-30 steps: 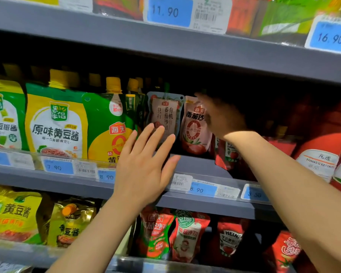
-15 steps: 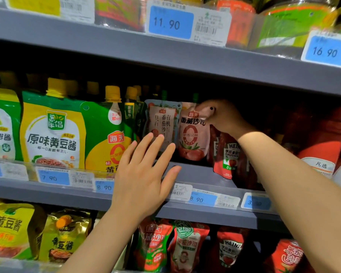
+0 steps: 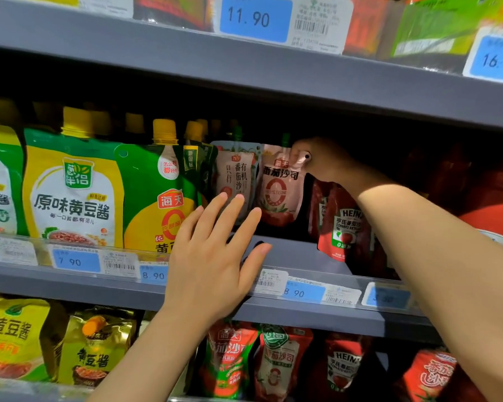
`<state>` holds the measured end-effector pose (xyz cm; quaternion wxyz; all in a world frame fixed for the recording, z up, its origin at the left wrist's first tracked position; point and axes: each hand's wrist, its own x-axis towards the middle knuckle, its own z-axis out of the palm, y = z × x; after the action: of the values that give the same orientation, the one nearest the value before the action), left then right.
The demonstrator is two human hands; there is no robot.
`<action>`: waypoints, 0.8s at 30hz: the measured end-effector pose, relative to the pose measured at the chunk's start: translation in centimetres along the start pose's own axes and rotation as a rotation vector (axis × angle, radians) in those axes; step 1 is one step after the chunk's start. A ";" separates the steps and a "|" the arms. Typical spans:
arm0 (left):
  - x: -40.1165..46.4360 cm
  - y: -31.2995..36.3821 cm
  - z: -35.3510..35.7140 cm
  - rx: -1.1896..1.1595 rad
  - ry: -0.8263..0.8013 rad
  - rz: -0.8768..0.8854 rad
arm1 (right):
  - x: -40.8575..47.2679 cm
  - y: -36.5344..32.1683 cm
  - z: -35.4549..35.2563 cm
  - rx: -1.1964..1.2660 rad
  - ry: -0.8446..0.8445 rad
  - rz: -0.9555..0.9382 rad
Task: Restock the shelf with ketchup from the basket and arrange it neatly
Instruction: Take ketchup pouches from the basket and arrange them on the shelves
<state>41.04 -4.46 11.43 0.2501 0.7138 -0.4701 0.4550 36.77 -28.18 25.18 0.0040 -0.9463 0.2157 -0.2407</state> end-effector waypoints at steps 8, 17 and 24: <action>0.0 0.0 0.0 -0.003 -0.008 0.001 | 0.5 0.7 0.4 -0.154 -0.066 -0.031; -0.1 0.0 0.1 -0.009 -0.015 0.005 | -1.4 -0.5 -1.0 -0.237 -0.086 -0.069; -0.2 0.2 -0.3 -0.049 -0.029 0.049 | -13.6 -3.4 -4.0 -0.267 0.088 -0.216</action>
<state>40.70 -4.23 11.36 0.2493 0.7024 -0.5019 0.4388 25.57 -19.12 22.92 -0.1570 -0.9446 0.1430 -0.2502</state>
